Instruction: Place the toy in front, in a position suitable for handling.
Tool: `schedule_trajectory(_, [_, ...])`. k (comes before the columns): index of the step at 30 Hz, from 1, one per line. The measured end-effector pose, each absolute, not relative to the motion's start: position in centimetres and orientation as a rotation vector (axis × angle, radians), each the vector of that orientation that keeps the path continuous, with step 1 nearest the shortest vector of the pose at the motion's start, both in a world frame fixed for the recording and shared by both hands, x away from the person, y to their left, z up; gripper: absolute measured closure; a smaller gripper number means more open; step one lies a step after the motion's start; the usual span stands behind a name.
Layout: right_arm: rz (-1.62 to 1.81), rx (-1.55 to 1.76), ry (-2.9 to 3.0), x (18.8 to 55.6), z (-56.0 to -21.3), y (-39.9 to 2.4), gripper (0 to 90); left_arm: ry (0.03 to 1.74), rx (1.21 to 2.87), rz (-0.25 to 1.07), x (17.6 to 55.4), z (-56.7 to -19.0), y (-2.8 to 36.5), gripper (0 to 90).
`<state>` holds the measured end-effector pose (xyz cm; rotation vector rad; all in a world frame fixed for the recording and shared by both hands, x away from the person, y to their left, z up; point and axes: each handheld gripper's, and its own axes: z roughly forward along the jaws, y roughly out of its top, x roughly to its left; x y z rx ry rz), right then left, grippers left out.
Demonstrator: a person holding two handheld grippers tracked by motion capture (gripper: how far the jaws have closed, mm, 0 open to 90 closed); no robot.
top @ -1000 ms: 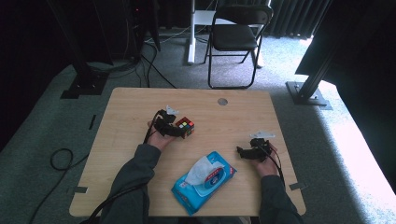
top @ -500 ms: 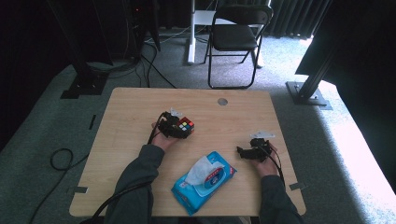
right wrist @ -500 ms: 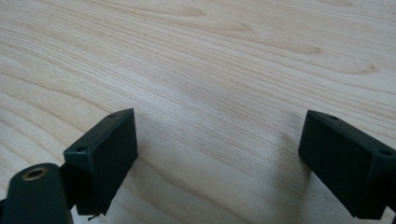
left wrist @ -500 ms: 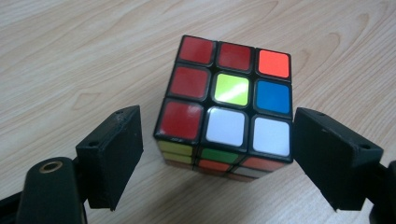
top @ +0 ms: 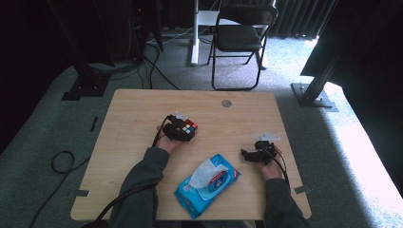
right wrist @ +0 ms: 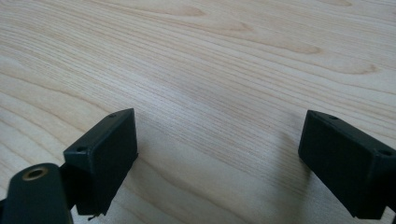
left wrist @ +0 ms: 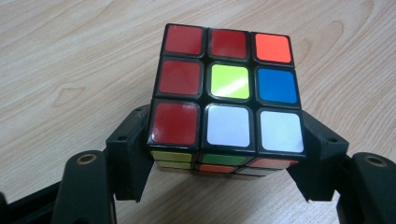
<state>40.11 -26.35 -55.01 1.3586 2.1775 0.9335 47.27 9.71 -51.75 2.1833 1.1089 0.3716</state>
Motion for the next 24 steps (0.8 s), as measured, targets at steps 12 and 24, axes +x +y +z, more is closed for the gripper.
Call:
schedule_trajectory(12, [0.934, 1.359, 2.177, 40.10, -55.00, -26.35, 11.4, 1.083, 2.168, 0.375, 47.00, -51.82, 9.59, 33.7])
schedule_trajectory(24, [0.934, 1.359, 2.178, 40.10, -55.00, -26.35, 11.4, 1.039, 2.164, 0.405, 46.56, -51.04, 8.85, 33.9])
